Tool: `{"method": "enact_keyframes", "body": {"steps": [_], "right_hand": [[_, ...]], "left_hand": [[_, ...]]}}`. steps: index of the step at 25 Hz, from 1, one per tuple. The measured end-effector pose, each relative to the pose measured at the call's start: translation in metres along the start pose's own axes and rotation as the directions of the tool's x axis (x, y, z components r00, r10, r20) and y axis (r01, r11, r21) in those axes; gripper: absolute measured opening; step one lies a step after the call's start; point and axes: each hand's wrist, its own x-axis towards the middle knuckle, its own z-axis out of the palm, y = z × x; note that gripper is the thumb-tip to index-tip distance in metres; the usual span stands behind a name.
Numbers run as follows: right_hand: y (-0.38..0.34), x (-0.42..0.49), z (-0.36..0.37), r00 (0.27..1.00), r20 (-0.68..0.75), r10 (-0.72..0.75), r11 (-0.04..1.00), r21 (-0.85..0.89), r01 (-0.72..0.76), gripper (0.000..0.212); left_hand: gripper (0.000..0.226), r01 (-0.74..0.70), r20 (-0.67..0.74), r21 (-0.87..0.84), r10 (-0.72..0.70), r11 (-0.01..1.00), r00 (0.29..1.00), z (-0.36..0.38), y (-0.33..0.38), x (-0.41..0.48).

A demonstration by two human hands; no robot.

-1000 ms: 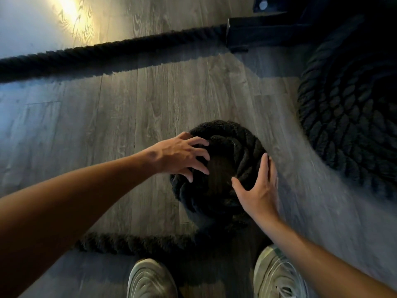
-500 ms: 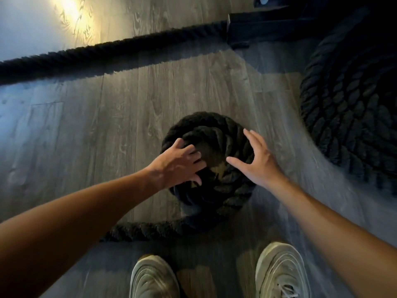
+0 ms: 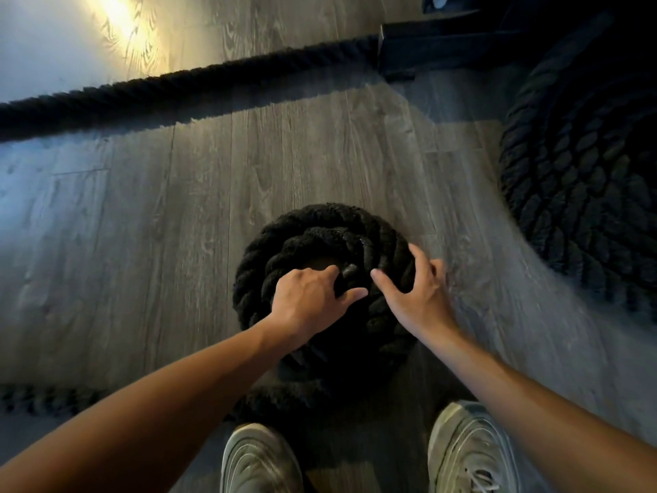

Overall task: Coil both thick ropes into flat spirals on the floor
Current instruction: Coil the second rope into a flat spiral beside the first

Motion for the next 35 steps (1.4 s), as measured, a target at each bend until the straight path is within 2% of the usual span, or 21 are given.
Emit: {"method": "enact_keyframes", "body": {"steps": [3, 5, 7, 9, 12, 18, 22, 25, 27, 30, 32, 35], "right_hand": [[-0.003, -0.005, 0.003, 0.999, 0.012, -0.049, 0.994, -0.094, 0.05, 0.093], [-0.004, -0.006, 0.003, 0.998, 0.015, -0.058, 0.994, -0.091, 0.06, 0.093], [-0.003, -0.005, 0.001, 0.997, 0.03, -0.07, 0.993, -0.097, 0.072, 0.094], [-0.002, -0.004, -0.002, 0.995, 0.042, -0.093, 0.987, -0.125, 0.098, 0.095], [-0.001, -0.002, -0.005, 0.993, 0.059, -0.105, 0.983, -0.148, 0.112, 0.096], [-0.011, 0.011, -0.007, 0.982, 0.166, -0.09, 0.963, -0.239, 0.128, 0.092], [-0.037, 0.055, -0.01, 0.962, 0.261, -0.082, 0.946, -0.284, 0.158, 0.09], [-0.04, 0.075, -0.019, 0.945, 0.307, -0.112, 0.927, -0.311, 0.211, 0.095], [-0.032, 0.07, -0.021, 0.962, 0.241, -0.127, 0.944, -0.268, 0.191, 0.095], [-0.013, 0.039, -0.023, 0.99, 0.141, -0.023, 0.999, 0.042, 0.017, 0.088], [0.001, 0.009, -0.024, 0.987, 0.15, 0.058, 0.978, 0.189, -0.086, 0.084], [0.01, -0.032, -0.015, 0.969, 0.228, 0.097, 0.965, 0.215, -0.147, 0.089]], "left_hand": [[0.074, 0.019, -0.079, -0.052, -0.023, 0.998, 0.997, 0.007, -0.003, -0.004], [0.076, -0.053, -0.173, -0.08, 0.039, 0.995, 0.984, 0.011, -0.011, -0.01], [0.079, -0.161, -0.187, -0.158, 0.131, 0.974, 0.974, 0.014, -0.022, -0.021], [0.097, -0.246, -0.094, -0.166, 0.233, 0.955, 0.968, 0.016, -0.031, -0.034], [0.129, -0.323, -0.036, -0.001, 0.323, 0.946, 0.946, 0.022, -0.039, -0.053], [0.131, -0.38, 0.014, 0.063, 0.38, 0.923, 0.925, 0.015, -0.053, -0.048], [0.131, -0.43, 0.161, 0.039, 0.419, 0.902, 0.893, -0.007, -0.064, -0.035], [0.14, -0.521, 0.316, 0.053, 0.481, 0.852, 0.818, -0.025, -0.08, -0.014], [0.141, -0.582, 0.328, 0.077, 0.531, 0.809, 0.781, -0.027, -0.09, -0.006], [0.129, -0.588, 0.204, 0.115, 0.56, 0.801, 0.803, -0.012, -0.099, -0.013], [0.122, -0.572, 0.091, 0.087, 0.565, 0.816, 0.82, 0.0, -0.101, -0.025], [0.115, -0.53, 0.002, 0.064, 0.531, 0.846, 0.847, 0.014, -0.101, -0.035]]}}
